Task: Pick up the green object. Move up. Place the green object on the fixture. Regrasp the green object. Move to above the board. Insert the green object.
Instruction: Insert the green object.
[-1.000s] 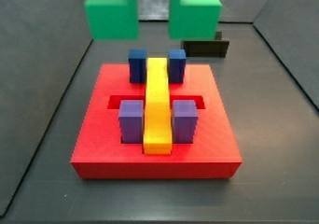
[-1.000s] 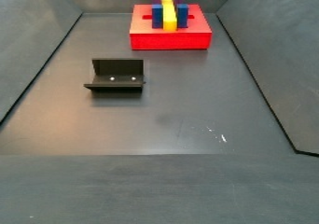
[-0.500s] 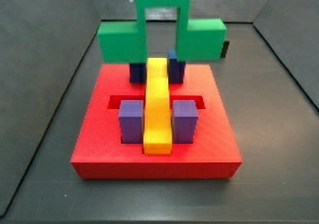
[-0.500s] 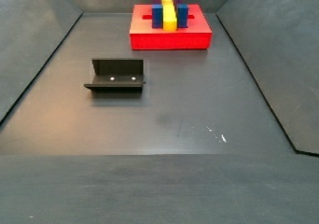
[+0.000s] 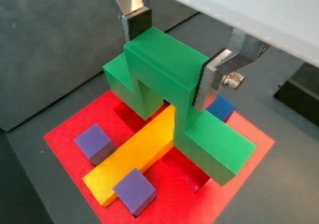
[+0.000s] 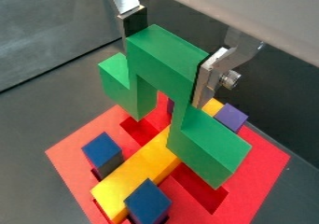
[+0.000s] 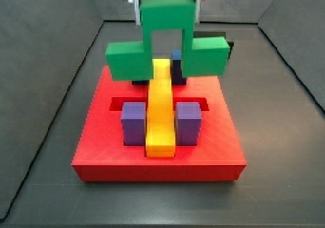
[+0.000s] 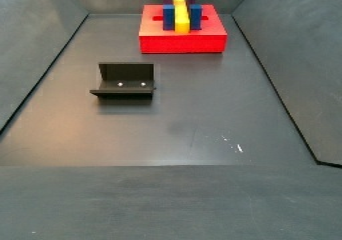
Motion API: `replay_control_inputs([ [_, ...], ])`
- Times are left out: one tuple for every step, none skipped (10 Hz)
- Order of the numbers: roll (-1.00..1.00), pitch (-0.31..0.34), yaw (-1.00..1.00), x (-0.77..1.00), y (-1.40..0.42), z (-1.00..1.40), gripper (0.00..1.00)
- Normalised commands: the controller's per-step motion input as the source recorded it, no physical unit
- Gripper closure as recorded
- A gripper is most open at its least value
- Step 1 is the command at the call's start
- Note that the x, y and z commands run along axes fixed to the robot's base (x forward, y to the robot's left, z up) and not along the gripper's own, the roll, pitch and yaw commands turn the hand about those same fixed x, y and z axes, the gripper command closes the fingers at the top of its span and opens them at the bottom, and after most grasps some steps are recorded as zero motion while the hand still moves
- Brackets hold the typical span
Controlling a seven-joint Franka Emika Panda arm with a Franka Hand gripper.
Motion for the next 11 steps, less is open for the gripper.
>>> replay_control_inputs([
  [0.11, -0.04, -0.04, 0.11, 0.0, -0.26, 1.0],
  [0.15, -0.019, -0.02, 0.12, 0.0, -0.25, 1.0],
  [0.17, -0.009, 0.0, 0.12, 0.0, -0.21, 1.0],
  [0.14, -0.006, 0.0, 0.07, 0.0, -0.2, 1.0],
  [0.11, -0.009, 0.0, 0.01, 0.0, -0.19, 1.0],
  [0.08, 0.0, 0.0, 0.0, 0.0, -0.09, 1.0],
  [0.07, -0.026, 0.0, 0.0, 0.0, 0.0, 1.0],
  [0.02, 0.0, 0.0, 0.0, -0.01, 0.0, 1.0],
  [0.0, -0.01, 0.0, -0.01, 0.0, -0.08, 1.0],
  [0.0, -0.026, 0.0, -0.04, 0.0, -0.13, 1.0],
  [-0.01, -0.034, 0.0, -0.05, 0.0, -0.05, 1.0],
])
